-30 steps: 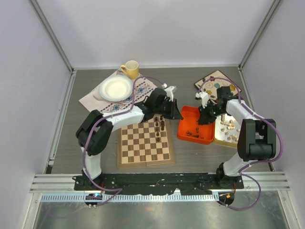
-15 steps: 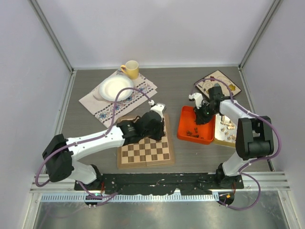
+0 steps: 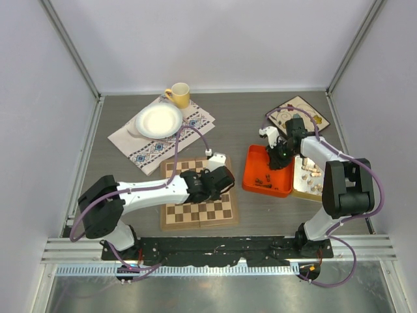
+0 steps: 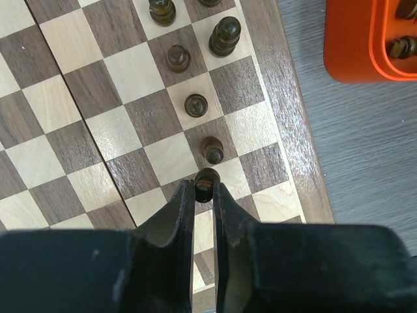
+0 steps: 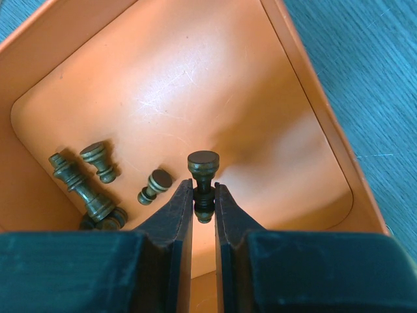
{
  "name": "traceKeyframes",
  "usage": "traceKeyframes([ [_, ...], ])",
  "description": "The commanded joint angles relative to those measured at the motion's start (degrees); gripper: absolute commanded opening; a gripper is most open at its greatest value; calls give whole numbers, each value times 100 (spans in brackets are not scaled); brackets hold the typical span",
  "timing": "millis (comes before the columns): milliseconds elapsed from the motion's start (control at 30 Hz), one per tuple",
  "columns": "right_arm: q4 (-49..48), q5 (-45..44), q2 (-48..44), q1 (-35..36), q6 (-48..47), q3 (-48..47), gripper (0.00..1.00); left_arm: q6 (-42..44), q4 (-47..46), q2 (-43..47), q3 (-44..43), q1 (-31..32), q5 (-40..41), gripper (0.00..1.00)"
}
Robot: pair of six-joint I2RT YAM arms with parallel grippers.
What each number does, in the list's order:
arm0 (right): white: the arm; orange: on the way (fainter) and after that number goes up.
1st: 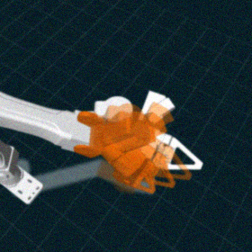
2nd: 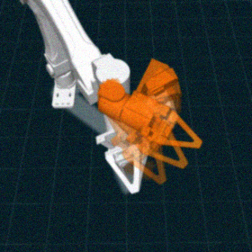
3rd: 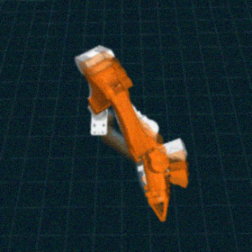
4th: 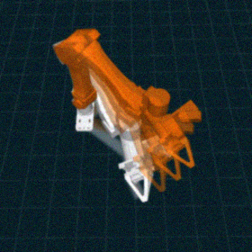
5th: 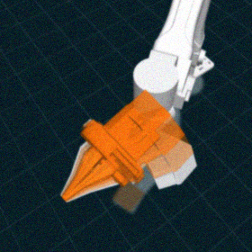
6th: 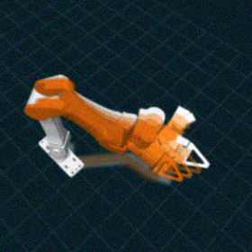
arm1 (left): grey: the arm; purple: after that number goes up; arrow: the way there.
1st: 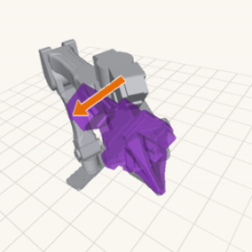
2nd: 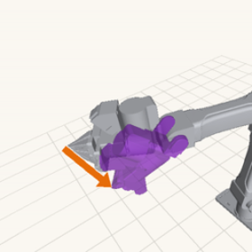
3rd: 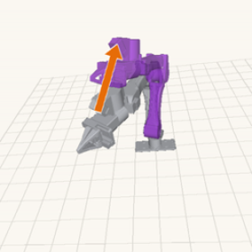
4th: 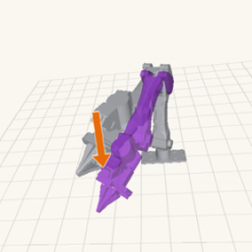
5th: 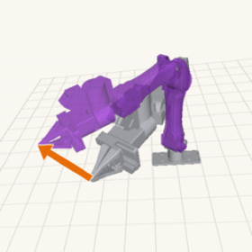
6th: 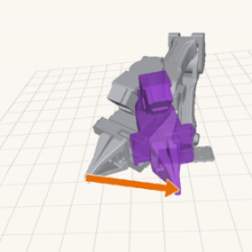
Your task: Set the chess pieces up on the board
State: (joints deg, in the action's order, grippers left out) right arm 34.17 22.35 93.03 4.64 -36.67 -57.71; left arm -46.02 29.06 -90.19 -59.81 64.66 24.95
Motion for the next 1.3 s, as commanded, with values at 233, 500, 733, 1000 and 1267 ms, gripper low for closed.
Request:
traceKeyframes([
  [233, -148, 6, -92, 1, 54, -21, 3, -337, -172, -139, -101, 108, 36, 9],
  [500, -130, 6, -84, -7, 54, -29, 3, -417, -164, -165, -74, 143, -34, 10],
  [733, -139, 15, -92, 1, 45, -29, 3, -452, -14, -253, -136, 196, 1, 11],
  [1000, -121, 24, -92, -7, 37, -38, 4, -434, -49, -350, -206, 196, -43, 13],
  [1267, -113, 33, -101, 1, 28, -38, 4, -425, -14, -464, -268, 196, -78, 16],
])
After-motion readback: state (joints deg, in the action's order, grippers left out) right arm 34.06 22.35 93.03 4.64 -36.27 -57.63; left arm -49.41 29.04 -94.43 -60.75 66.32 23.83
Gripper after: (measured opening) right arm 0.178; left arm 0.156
